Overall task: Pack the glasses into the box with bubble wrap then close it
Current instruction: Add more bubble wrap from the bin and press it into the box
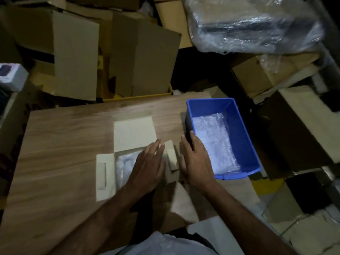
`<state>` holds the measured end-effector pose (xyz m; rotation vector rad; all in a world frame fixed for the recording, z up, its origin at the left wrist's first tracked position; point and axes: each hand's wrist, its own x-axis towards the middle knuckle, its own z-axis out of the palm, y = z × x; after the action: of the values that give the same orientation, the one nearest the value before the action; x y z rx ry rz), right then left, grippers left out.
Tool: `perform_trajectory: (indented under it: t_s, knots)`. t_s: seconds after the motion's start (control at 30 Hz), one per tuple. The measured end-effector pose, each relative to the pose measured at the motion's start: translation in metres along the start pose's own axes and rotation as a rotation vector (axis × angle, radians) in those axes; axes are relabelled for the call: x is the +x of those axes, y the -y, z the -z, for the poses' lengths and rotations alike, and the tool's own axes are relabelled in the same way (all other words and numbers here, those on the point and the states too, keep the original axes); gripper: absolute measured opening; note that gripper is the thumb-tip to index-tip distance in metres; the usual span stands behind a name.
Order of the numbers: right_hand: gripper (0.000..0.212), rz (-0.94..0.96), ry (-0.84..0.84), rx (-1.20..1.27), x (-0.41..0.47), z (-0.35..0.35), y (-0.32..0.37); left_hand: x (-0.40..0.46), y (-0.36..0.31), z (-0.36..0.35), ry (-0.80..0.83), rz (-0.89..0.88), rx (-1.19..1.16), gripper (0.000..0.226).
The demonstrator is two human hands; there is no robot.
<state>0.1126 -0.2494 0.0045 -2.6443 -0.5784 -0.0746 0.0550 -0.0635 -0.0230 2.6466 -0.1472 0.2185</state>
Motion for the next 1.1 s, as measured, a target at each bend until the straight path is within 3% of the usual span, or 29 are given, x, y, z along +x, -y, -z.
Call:
perform_trajectory:
  t_s: [0.23,0.33,0.43,0.53,0.7,0.9,1.1]
  knots:
    - [0.062,-0.055,0.012,-0.038,-0.001,0.027,-0.107,0.057,-0.083,-0.035,0.022,0.034,-0.019,0.056]
    - [0.076,-0.130,0.306,-0.071,0.008,0.041,-0.149,0.084,-0.110,-0.054,0.083,0.063,0.050,0.063]
    - [0.088,-0.054,0.619,-0.168,0.024,0.040,-0.178,0.105,-0.114,-0.074,0.193,0.120,0.132,0.068]
    - [0.077,0.071,0.770,-0.248,0.035,0.025,-0.194,0.110,-0.111,-0.090,0.237,0.163,0.151,0.067]
    - [0.031,0.164,0.711,-0.195,0.051,0.006,-0.206,0.108,-0.112,-0.095,0.182,0.175,0.153,0.067]
    - [0.022,0.152,0.590,-0.085,0.050,0.010,-0.215,0.108,-0.113,-0.096,0.165,0.175,0.130,0.066]
    - [0.032,0.071,0.273,0.074,0.039,0.030,-0.212,0.111,-0.114,-0.091,0.211,0.177,0.107,0.073]
